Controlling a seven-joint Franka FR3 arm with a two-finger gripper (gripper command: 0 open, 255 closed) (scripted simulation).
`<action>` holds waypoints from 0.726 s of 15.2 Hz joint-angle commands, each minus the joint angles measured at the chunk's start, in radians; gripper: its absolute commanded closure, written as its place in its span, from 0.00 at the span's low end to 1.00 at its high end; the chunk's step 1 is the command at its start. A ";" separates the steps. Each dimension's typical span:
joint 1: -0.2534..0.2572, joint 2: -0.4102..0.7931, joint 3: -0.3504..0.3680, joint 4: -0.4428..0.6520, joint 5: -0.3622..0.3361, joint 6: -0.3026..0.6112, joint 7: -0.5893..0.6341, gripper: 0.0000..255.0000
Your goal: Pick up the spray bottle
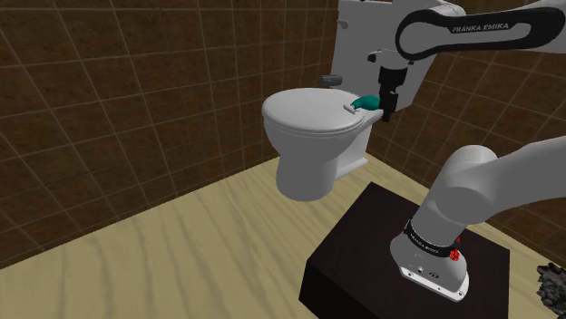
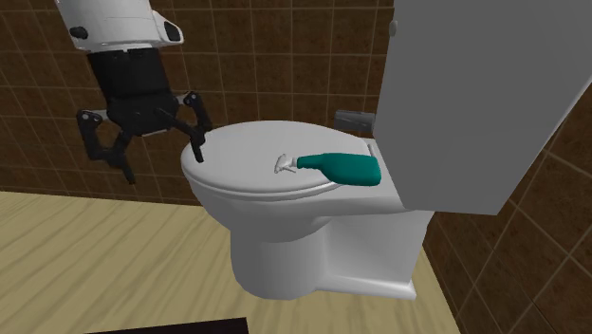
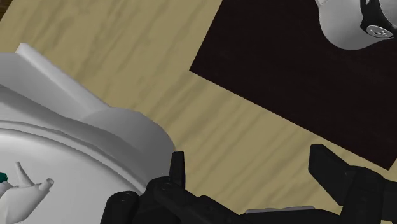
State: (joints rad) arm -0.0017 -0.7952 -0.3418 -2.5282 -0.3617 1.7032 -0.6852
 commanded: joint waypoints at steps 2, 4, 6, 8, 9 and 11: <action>0.011 0.042 -0.094 0.026 -0.054 0.068 -0.145 0.00; 0.025 0.082 -0.160 0.048 -0.079 0.119 -0.236 0.00; 0.046 0.129 -0.228 0.078 -0.095 0.171 -0.329 0.00; 0.076 0.182 -0.297 0.114 -0.100 0.224 -0.424 0.00; 0.093 0.211 -0.333 0.134 -0.097 0.249 -0.472 0.00; 0.135 0.274 -0.408 0.180 -0.082 0.300 -0.573 0.00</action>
State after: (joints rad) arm 0.1156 -0.5452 -0.7158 -2.3611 -0.4472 1.9746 -1.2057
